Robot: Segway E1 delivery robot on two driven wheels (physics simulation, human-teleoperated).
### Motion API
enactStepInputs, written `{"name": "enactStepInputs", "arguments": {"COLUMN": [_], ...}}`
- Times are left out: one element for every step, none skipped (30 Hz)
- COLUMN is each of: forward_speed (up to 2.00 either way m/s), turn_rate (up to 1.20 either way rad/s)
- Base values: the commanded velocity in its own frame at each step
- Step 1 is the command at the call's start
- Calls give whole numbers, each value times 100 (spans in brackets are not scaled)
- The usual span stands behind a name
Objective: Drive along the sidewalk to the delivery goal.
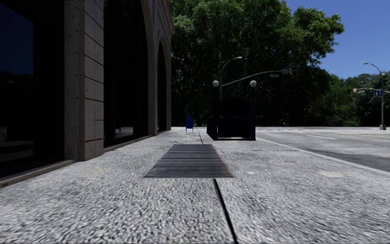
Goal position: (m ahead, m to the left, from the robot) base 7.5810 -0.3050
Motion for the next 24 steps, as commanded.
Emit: {"name": "enactStepInputs", "arguments": {"forward_speed": [200,200,200,200,200,200,200,200,200,200,200,200,200,200,200,200,200,200,200,200,200,200,200,200], "turn_rate": [0,0,0,0,0,0,0,0,0,0,0,0,0,0,0,0,0,0,0,0,0,0,0,0]}}
